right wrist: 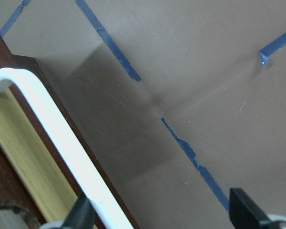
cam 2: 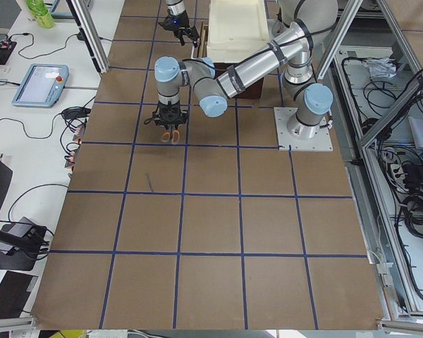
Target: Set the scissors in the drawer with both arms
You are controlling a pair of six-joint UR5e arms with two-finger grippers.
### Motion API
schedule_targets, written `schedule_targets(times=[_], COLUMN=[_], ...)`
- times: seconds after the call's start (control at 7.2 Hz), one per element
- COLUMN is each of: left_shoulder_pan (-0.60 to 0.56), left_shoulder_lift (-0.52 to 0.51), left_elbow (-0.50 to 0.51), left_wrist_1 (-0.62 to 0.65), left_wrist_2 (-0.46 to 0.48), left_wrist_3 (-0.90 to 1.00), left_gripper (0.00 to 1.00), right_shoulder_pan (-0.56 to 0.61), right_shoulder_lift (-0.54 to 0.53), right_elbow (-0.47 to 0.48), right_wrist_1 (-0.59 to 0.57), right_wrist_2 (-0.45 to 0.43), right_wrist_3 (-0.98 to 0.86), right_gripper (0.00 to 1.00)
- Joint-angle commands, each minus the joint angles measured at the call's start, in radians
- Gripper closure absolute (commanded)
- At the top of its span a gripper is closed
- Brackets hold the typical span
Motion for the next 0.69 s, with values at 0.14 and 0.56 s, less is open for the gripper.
schedule_targets(times=[0.14,0.56], left_shoulder_pan=[-0.012,-0.053], left_shoulder_lift=[0.014,0.046], left_elbow=[0.006,0.017], left_wrist_1=[-0.010,-0.039], left_wrist_2=[-0.002,-0.043], left_wrist_3=[-0.033,-0.118], left_gripper=[0.67,0.69], right_shoulder_pan=[-0.015,-0.023], right_shoulder_lift=[0.014,0.029], right_elbow=[-0.022,-0.039], right_wrist_1=[0.000,0.000], right_wrist_2=[0.001,0.001], right_wrist_3=[-0.001,-0.001], right_gripper=[0.00,0.00])
